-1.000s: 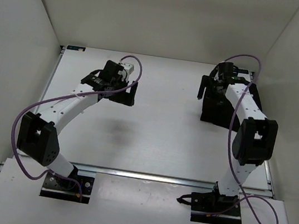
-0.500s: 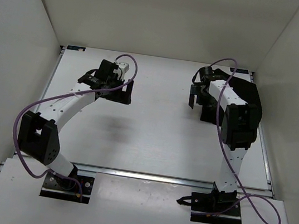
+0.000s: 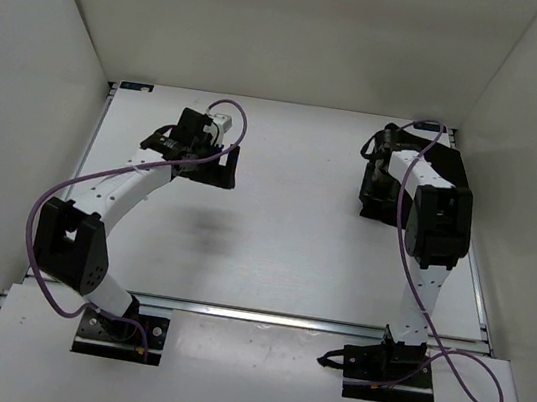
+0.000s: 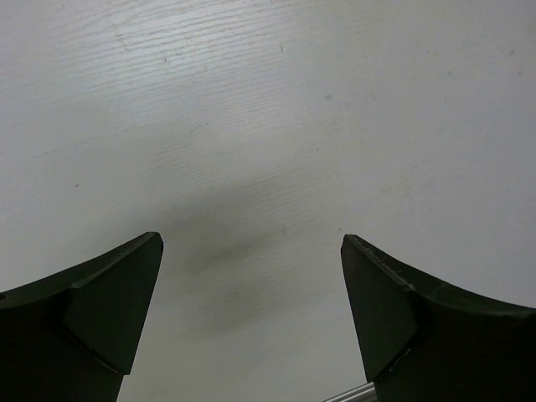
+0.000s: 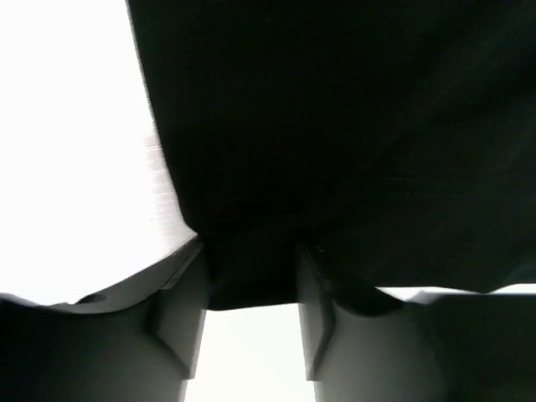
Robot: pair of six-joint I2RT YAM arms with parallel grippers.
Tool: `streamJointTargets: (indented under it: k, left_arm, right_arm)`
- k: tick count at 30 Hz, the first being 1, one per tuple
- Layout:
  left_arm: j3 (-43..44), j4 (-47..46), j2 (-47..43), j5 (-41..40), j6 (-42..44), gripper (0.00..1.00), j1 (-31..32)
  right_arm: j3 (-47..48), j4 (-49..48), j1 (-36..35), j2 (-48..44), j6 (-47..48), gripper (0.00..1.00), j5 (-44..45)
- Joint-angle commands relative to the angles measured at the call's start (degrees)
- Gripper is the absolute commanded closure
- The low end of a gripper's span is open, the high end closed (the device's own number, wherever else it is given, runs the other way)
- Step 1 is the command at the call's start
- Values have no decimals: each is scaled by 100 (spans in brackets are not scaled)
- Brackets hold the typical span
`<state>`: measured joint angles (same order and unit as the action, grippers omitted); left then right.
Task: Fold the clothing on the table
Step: Grab the skirt from the pile, then move the skirt to the center of the board
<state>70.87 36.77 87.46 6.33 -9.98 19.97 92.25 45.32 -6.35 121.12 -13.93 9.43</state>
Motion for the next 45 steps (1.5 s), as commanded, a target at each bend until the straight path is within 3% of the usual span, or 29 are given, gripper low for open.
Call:
streamJointTargets:
  k: [1, 3, 5, 6, 11, 15, 19, 22, 26, 29, 33, 38, 41, 45]
  left_arm:
    - [-117, -109, -132, 184, -39, 1, -54]
    - [-222, -135, -246, 202, -83, 1, -80]
    - [-319, -153, -334, 228, -118, 1, -89]
    - [-389, -136, -352, 263, -145, 1, -89]
    - [-767, -494, -624, 474, -311, 1, -212]
    - [-1058, -760, -809, 712, -531, 1, -362]
    - [-1084, -690, -1186, 502, -470, 1, -353]
    - [-831, -418, -1476, 431, -356, 1, -502]
    - [-522, -189, -1933, 281, -285, 1, -625]
    - [-364, -144, -2145, 203, -347, 2, -626]
    - [-459, -267, -2374, 517, -470, 1, -433]
    - [-1503, -758, -2637, 851, -899, 1, -126]
    - [-2241, -1074, -2725, 967, -1303, 1, 304]
    - [-2911, -1444, -2734, 1028, -1796, 1, 999]
  right_arm:
    - [-31, -138, -59, 43, -57, 63, -38]
    - [47, -120, -24, 139, -48, 76, 24]
    - [127, -58, -42, 236, -65, 98, 32]
    - [170, -15, -24, 254, -31, 100, -20]
    - [512, 117, -270, 149, 408, 100, -468]
    - [1188, 328, -1087, -80, 558, 100, -890]
    - [2173, 600, -1964, -342, 348, 100, -1496]
    - [3498, 645, -2326, -545, 6, 100, -1926]
    - [3652, -21, -2328, -1325, -338, 100, -2612]
    - [2424, -610, -2100, -2159, -435, 100, -2604]
    - [-50, -1209, -1713, -3276, -654, 100, -2780]
    - [-3365, -2323, -1431, -4421, -1137, 100, -3166]
    - [-4659, -2904, -1272, -4711, -1305, 100, -3439]
    - [-5435, -3231, -1457, -4782, -1410, 100, -3255]
